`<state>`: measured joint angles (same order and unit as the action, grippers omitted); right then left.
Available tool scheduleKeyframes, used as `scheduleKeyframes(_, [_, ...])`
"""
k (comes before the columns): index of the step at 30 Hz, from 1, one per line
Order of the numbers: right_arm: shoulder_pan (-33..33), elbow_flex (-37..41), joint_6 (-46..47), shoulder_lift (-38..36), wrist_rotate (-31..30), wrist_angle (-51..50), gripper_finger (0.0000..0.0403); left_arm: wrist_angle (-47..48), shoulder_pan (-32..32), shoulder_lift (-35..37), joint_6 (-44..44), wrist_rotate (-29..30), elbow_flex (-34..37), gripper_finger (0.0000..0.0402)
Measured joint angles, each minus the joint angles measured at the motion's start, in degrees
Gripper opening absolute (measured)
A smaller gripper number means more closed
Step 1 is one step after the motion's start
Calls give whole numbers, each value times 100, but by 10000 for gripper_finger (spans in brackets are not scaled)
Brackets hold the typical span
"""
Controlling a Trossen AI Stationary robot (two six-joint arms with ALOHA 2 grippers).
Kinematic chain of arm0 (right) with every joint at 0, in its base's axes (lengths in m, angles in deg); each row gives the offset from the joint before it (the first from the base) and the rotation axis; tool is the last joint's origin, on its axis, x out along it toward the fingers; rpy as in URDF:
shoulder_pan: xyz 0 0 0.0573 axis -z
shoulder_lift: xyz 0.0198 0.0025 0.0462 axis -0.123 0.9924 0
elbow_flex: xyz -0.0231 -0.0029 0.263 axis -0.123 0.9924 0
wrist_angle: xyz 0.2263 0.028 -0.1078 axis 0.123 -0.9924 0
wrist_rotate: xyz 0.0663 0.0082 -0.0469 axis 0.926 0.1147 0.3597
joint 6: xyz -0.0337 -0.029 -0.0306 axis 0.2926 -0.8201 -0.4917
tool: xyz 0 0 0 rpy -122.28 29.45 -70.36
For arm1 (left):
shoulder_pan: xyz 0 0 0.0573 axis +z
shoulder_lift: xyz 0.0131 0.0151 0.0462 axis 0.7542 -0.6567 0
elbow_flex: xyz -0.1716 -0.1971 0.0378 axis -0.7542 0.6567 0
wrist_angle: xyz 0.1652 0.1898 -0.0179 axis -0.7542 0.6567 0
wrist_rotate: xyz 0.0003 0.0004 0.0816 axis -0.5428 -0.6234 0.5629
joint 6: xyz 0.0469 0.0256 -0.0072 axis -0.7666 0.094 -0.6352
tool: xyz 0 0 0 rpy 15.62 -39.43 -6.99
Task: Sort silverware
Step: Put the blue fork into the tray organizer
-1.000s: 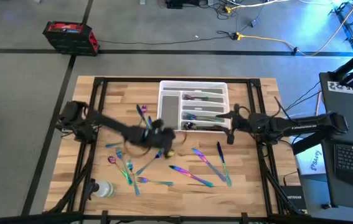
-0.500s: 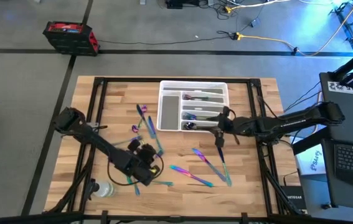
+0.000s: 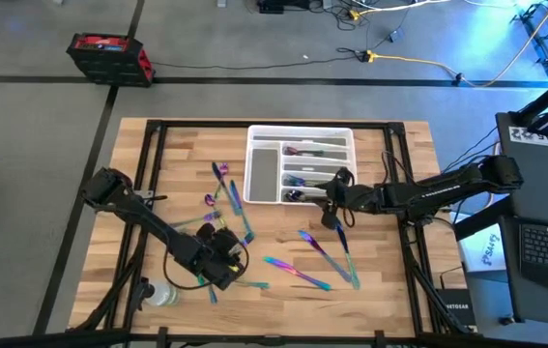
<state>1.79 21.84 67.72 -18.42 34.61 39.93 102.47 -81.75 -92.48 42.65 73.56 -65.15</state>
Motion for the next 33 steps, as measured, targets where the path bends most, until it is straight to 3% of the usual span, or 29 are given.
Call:
scheduleKeyframes(5, [0,0,228,2,-229,-55,202,-463,29,-1,-169,-1,233,250])
scheduleKeyframes(10, [0,2,237,2,-248,-175,202,-481,183,-1,-249,71,494,230])
scheduleKeyframes(13, [0,2,248,2,-248,-142,202,-663,329,24,-198,47,681,203])
scheduleKeyframes(19, [4,2,531,0,-245,-92,202,-1206,376,20,-1099,-18,806,143])
scheduleKeyframes(27, [2,2,543,0,-141,-111,202,-1239,495,12,-1198,-157,786,16])
scheduleKeyframes(33, [-171,-102,136,0,32,-1,198,-1191,591,11,-1077,-286,752,5])
